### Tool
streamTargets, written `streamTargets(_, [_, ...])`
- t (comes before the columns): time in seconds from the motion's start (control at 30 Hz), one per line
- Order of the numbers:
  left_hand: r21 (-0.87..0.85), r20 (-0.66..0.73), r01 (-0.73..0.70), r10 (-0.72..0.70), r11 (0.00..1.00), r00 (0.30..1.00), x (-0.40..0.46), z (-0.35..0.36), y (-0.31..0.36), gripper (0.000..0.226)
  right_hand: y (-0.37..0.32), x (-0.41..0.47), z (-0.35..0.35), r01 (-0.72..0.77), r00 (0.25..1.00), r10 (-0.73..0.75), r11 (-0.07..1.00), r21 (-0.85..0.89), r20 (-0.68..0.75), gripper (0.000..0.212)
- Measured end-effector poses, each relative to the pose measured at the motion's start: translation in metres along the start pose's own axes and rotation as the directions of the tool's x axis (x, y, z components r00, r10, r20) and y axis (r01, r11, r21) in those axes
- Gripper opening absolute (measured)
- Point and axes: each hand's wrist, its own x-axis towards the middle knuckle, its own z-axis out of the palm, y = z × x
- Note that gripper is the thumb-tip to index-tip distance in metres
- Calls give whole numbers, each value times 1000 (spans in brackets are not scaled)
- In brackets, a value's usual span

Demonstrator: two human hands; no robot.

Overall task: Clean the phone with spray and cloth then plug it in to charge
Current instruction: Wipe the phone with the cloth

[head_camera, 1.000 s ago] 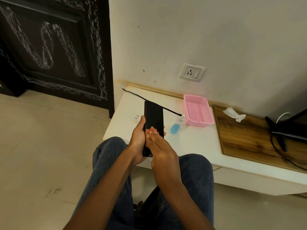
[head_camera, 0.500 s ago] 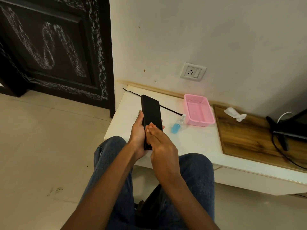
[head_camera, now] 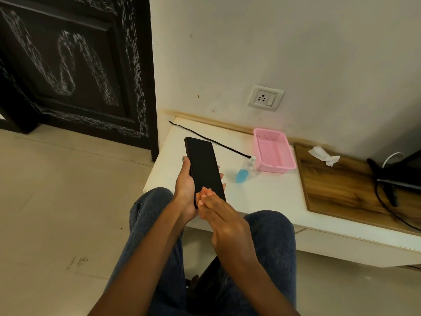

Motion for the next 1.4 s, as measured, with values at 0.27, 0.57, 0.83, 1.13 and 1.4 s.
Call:
streamTargets(0.27, [-113,107,-10,22,994,994,1,-2,10,72,38,-9,-11,-38,999,38,999,-5,14,42])
streamTargets(0.57, [-66,96,-46,53,997,994,2,-1,4,66,24,-10,0,-63,994,61,998,-15,-96,33])
streamTargets(0.83, [0,70,-6,6,1000,998,8,-3,-4,77,-2,-1,8,-39,994,41,999,30,-100,46])
streamTargets(1.13, [-53,152,0,8,999,988,15,-8,-4,76,12,-5,2,54,987,-50,998,22,-153,38])
streamTargets(1.4, [-76,205,-14,29,997,978,17,-11,-1,72,35,-6,-5,26,992,-27,1000,-11,-126,31])
